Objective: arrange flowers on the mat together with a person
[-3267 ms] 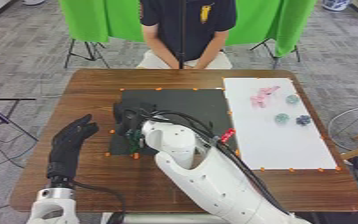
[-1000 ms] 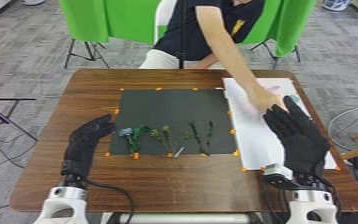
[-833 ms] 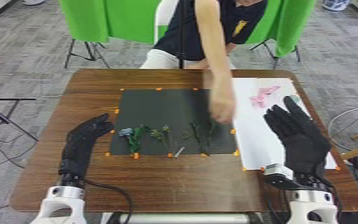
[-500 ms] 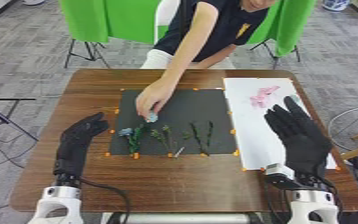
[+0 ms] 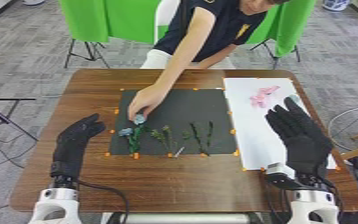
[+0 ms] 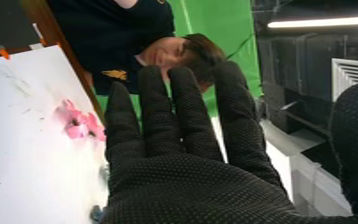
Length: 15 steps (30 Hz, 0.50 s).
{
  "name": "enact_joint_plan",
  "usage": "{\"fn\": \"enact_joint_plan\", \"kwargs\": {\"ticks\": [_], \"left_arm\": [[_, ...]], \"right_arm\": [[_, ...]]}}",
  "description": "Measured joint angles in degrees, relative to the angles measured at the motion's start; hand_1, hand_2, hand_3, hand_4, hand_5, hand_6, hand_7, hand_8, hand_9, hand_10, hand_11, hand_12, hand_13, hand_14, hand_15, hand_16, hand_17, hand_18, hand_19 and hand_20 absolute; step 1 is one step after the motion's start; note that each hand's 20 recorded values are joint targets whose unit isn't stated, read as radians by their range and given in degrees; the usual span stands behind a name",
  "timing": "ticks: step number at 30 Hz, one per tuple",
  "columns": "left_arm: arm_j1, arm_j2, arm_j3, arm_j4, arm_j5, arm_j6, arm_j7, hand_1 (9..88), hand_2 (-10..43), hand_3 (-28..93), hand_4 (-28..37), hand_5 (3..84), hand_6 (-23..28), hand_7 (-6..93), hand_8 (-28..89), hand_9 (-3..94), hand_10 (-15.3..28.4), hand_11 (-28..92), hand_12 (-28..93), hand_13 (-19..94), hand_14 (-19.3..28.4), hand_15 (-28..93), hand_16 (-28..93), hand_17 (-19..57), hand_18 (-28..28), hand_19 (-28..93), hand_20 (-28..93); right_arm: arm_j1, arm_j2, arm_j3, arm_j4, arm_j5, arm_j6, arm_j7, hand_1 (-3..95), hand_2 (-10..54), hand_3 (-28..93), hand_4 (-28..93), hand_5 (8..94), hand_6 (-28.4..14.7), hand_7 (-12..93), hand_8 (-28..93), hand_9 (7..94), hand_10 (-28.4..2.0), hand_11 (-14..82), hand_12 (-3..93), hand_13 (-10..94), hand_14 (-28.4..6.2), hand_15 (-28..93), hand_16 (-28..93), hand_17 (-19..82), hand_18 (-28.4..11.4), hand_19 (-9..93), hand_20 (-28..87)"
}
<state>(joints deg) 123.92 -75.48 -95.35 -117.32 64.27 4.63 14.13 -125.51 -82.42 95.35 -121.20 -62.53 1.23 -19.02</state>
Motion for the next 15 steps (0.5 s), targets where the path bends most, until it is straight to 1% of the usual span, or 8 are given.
{"fn": "enact_joint_plan", "kwargs": {"ticks": [3, 9, 12, 15], "left_arm": [[-0.04, -0.02, 0.04, 0.00, -0.02, 0.04, 0.18, 28.2, -5.4, 63, -17.3, 47.5, 3.6, 17.2, -6, 47.4, 12.8, 22, 17, 37, 16.3, 19, 5, 3.6, 11.3, 6, 17], [-0.04, 0.35, 0.10, 0.11, -0.24, 0.05, 0.31, 27.8, -5.4, 63, -17.4, 47.5, 3.6, 17.1, -6, 47.3, 12.8, 22, 17, 37, 16.4, 19, 5, 3.6, 11.3, 6, 17], [-0.32, 0.64, 0.13, 0.35, -0.32, -0.05, 0.48, 27.2, -5.8, 63, -17.3, 47.1, 3.5, 17.0, -6, 47.4, 12.5, 22, 17, 37, 16.4, 19, 5, 3.6, 11.4, 6, 17], [-0.67, 0.79, 0.12, 0.51, -0.42, -0.10, 0.94, 27.0, -5.9, 64, -17.5, 46.9, 3.3, 16.9, -6, 47.4, 12.5, 22, 17, 37, 16.2, 19, 5, 3.6, 11.4, 6, 17]], "right_arm": [[0.03, 0.15, -0.20, 0.00, 0.02, 0.67, -0.19, 6.8, 3.5, 82, -19, 44.3, -1.6, 11, -9, 42.3, -15.4, 4.5, 11.8, 31, -12.5, 9, 15, 19, -11.4, 3, 28], [0.27, 0.37, -0.48, 0.10, -0.06, 0.76, -0.34, 7.1, 3.2, 81, -19, 44.6, -1.6, 11, -9, 42.3, -15.5, 4.5, 11.8, 31, -12.4, 9, 15, 19, -11.1, 2, 28], [0.44, 0.55, -0.53, 0.15, -0.06, 0.75, -0.43, 7.2, 2.9, 82, -19, 44.7, -1.7, 11, -9, 41.1, -15.3, 4.1, 11.6, 28, -11.6, 8, 15, 19, -10.9, 1, 28], [0.65, 0.80, -0.73, 0.17, -0.20, 0.78, -0.73, 7.5, 2.4, 82, -19, 44.7, -1.7, 11, -9, 39.5, -15.5, 3.8, 11.6, 25, -10.6, 6, 15, 18, -10.0, 2, 28]]}}
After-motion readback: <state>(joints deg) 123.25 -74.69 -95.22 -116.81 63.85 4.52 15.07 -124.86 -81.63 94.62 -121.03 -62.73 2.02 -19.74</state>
